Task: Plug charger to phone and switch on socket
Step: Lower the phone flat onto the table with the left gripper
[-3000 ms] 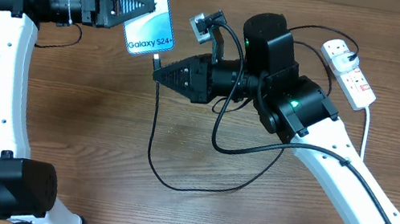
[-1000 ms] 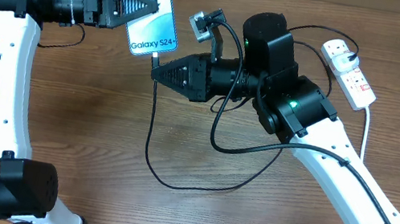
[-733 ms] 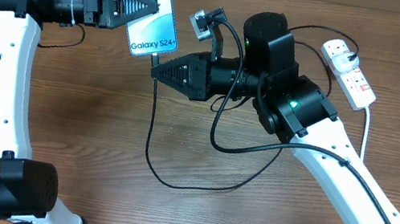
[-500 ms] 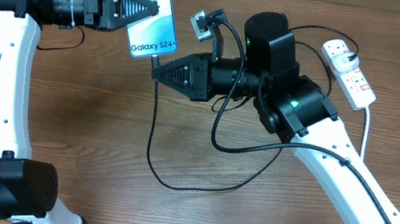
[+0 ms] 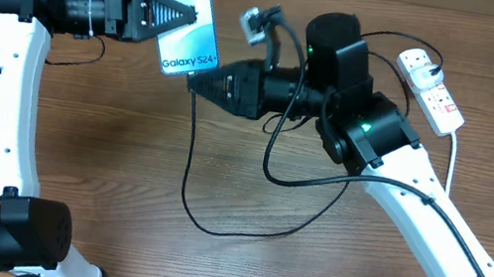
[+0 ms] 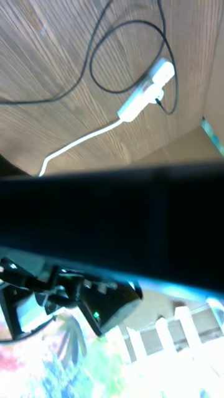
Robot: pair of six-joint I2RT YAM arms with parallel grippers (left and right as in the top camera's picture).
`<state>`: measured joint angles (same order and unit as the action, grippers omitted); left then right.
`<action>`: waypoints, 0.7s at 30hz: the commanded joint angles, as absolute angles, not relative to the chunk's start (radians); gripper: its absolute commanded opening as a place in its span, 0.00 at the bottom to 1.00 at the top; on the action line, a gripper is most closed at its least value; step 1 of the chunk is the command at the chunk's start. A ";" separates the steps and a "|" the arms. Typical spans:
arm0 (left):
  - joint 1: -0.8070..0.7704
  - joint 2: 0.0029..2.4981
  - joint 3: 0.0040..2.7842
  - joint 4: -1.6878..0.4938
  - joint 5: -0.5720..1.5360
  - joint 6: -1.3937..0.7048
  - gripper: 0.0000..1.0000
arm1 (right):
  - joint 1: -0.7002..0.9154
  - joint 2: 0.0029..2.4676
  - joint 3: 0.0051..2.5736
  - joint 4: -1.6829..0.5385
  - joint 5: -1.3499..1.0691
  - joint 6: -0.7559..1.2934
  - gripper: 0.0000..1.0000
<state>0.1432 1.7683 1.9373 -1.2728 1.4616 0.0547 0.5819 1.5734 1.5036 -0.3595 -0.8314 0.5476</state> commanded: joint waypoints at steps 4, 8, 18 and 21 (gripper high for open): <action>0.136 1.766 1.950 -1.274 1.346 0.078 0.04 | 0.572 1.549 1.520 -0.437 -0.716 0.541 0.41; 0.137 1.766 1.950 -1.277 1.191 0.044 0.04 | 0.572 1.549 1.520 -0.557 -0.601 0.519 0.42; 0.036 1.864 1.950 -1.389 0.783 0.038 0.04 | 0.552 1.549 1.520 -0.889 -0.101 0.540 0.77; -0.021 1.935 1.950 -1.394 0.774 0.042 0.04 | 0.532 1.549 1.519 -0.977 0.060 0.575 0.78</action>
<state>0.0303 1.8652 1.9377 -1.3933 0.8444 0.0479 0.5549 1.5734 1.5043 -0.9424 -0.1864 0.5446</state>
